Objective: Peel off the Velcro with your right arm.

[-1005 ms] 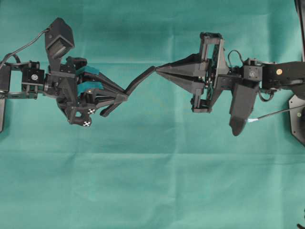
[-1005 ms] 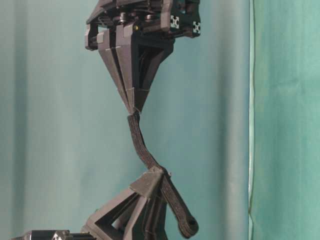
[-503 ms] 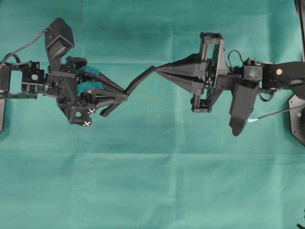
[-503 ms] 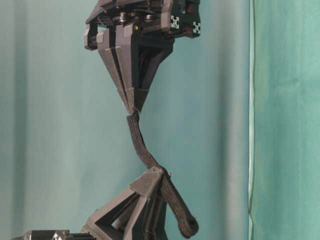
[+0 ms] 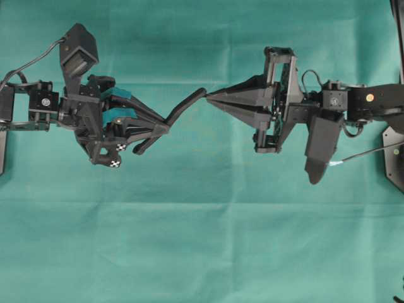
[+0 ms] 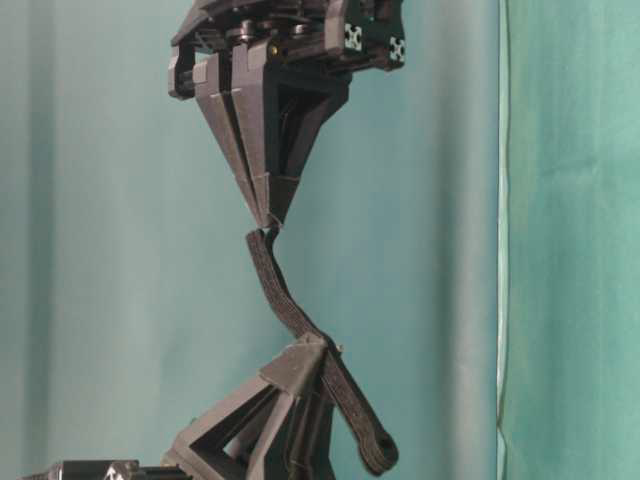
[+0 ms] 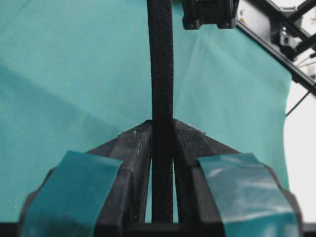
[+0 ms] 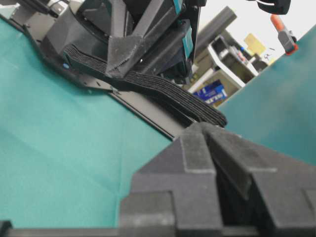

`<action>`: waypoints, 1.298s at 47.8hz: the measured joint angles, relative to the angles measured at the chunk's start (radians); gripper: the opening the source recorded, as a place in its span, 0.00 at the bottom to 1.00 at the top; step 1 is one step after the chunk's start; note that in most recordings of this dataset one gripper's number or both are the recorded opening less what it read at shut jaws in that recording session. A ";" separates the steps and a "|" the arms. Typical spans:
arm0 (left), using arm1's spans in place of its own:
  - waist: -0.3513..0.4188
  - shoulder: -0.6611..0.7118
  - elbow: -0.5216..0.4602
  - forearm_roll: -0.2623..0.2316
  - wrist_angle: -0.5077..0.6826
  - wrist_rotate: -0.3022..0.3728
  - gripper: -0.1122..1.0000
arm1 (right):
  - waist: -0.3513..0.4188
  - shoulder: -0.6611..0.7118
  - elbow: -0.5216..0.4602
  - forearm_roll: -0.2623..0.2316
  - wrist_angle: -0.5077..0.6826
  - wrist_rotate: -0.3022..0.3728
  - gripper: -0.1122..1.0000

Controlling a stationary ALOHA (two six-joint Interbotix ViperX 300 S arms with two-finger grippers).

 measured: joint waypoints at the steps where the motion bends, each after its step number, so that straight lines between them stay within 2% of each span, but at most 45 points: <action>1: 0.000 0.000 0.000 0.000 0.002 0.000 0.19 | 0.000 0.000 0.000 0.000 0.000 0.000 0.02; 43: 0.000 0.000 0.000 0.000 0.000 -0.002 0.19 | 0.015 0.014 0.000 -0.002 0.002 0.000 0.02; 62: 0.000 0.000 0.000 0.000 0.000 0.000 0.19 | 0.015 -0.017 0.023 0.003 0.046 0.002 0.02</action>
